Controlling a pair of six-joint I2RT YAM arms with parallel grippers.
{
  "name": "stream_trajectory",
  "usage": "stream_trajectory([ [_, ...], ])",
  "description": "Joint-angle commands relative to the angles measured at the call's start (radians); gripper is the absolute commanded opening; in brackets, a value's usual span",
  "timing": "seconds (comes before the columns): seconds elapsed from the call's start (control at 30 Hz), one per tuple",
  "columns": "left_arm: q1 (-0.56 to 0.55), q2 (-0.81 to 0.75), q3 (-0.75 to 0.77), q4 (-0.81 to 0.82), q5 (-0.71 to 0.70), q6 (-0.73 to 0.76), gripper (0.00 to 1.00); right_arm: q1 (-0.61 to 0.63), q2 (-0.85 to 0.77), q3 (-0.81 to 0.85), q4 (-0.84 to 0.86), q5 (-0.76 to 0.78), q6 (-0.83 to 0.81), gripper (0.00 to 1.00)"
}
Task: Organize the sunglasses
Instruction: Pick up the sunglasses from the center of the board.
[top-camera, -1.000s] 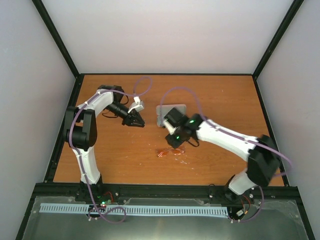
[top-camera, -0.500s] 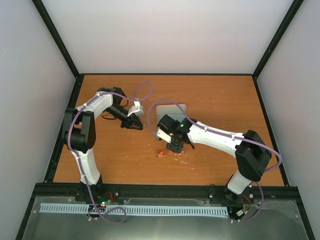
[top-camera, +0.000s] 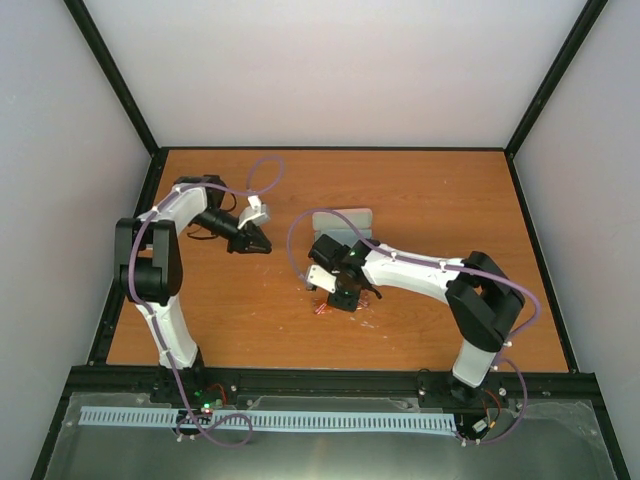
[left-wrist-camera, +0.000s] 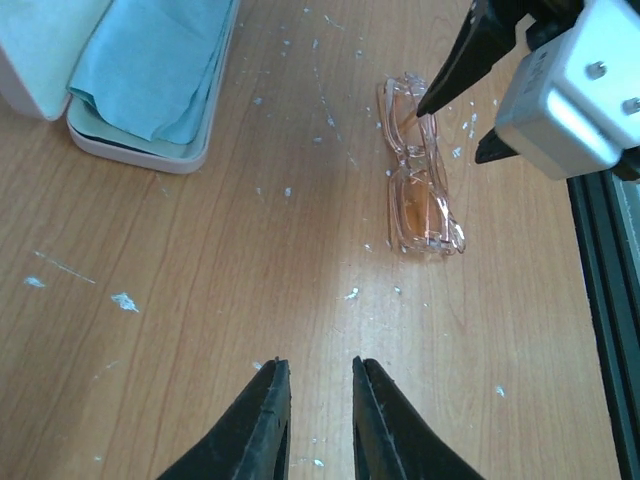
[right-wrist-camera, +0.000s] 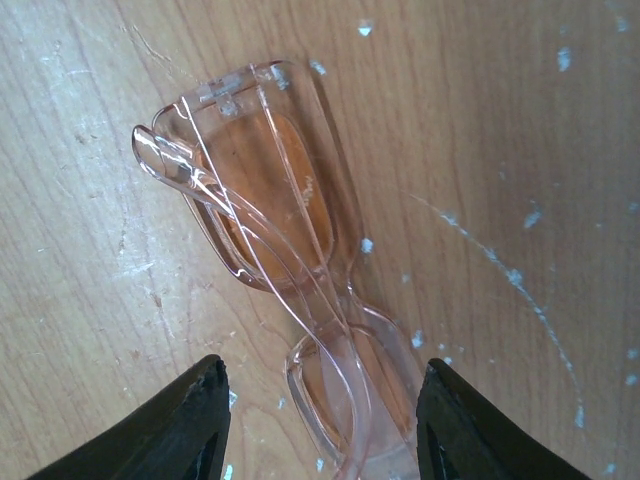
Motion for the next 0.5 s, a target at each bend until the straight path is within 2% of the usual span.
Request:
stream_trajectory([
  [0.0, 0.005, -0.044, -0.027, -0.008, 0.031, 0.039, 0.20, 0.002, 0.031, 0.003, 0.012, -0.033, -0.034, 0.50],
  [0.37, 0.005, -0.050, -0.046, -0.008, 0.051, 0.038, 0.20, 0.002, 0.088, 0.004, 0.042, -0.032, -0.051, 0.49],
  [0.47, 0.005, -0.048, -0.049, -0.009, 0.053, 0.040, 0.20, 0.001, 0.102, 0.012, 0.045, -0.032, -0.049, 0.45],
])
